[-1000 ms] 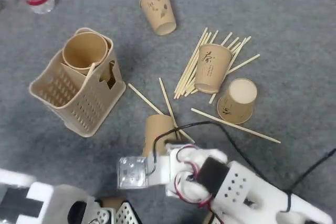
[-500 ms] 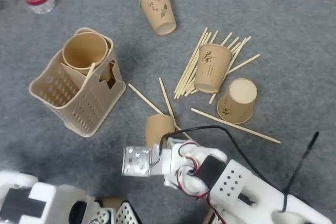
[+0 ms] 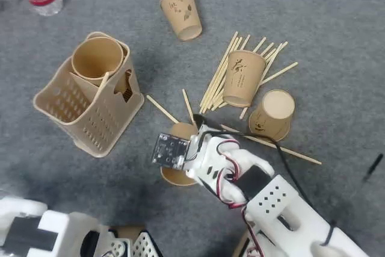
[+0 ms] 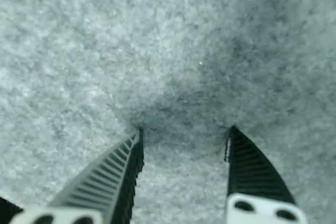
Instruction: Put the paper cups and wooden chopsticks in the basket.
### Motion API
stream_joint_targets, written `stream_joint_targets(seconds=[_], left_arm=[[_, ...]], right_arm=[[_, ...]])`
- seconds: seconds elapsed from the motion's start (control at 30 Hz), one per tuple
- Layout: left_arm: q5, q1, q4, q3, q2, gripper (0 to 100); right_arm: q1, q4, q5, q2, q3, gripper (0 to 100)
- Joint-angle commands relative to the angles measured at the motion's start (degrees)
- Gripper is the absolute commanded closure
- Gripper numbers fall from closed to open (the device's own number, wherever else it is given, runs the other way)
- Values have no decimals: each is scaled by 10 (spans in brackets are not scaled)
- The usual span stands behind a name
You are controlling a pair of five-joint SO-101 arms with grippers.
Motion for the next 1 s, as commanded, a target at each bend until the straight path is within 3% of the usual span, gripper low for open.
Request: stream_joint_targets(seconds=[0.0, 0.1, 0.3, 0.6, 0.97], left_arm=[[-1, 16, -8, 9, -3, 758], [-1, 18, -8, 9, -3, 758], [0, 16, -13, 10, -3, 758], [0, 17, -15, 10, -3, 758], [0, 18, -14, 11, -3, 758]], right_arm=[[5, -16, 45, 18, -3, 895], [5, -18, 59, 59, -8, 983], [6, 6, 47, 140, -105, 991], [8, 257, -57, 198, -593, 991], [8, 402, -210, 553, -1172, 990]])
